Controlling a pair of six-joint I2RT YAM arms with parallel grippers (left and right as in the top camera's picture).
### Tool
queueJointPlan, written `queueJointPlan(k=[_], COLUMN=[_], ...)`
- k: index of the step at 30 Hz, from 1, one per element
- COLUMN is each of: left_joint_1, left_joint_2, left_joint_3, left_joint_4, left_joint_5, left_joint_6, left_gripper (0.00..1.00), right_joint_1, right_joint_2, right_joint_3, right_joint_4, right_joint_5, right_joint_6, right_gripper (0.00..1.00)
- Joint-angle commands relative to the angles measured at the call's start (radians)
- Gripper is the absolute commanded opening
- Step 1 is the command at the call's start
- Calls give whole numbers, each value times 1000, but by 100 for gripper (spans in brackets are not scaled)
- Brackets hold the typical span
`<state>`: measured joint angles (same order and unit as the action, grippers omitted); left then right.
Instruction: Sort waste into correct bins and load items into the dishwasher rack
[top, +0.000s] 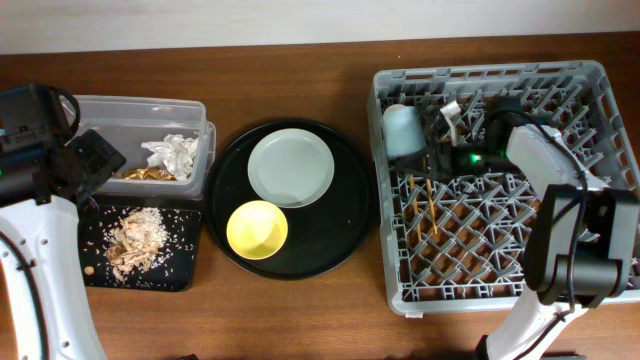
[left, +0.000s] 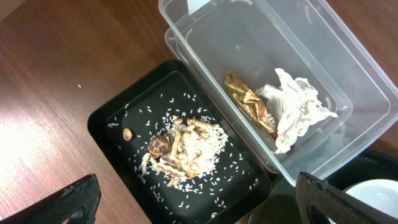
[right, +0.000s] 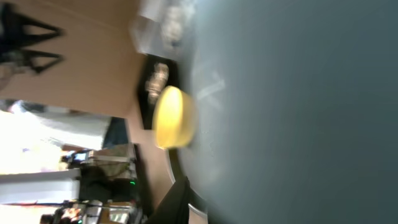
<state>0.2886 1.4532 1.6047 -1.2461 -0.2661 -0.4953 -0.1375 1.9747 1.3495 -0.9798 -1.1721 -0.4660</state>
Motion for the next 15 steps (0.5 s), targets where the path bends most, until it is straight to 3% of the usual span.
queueJointPlan(k=[1,5,9,13,15], left_joint_1=[6,6,6,6,6], left_joint_2=[-1,-1,-1,-1,-1], left_joint_3=[5,5,5,5,5], left_joint_4=[-2,-1,-2,-1,-2], left_joint_5=[0,0,0,0,0], left_joint_6=[-13,-13,-13,-13,-13], left_gripper=[99,99,99,99,99], right_joint_1=[-27,-68,-99,-82,-10], right_joint_2=[24,11,-115,-337,-453], right_joint_3=[-8,-6,-5,82,168], right_joint_4=[-44,-145,-203,-185,-82], right_joint_5=[143,150,216,337,605], right_joint_6=[-35,-60,-37,121,280], right_gripper=[13,14,14,15,25])
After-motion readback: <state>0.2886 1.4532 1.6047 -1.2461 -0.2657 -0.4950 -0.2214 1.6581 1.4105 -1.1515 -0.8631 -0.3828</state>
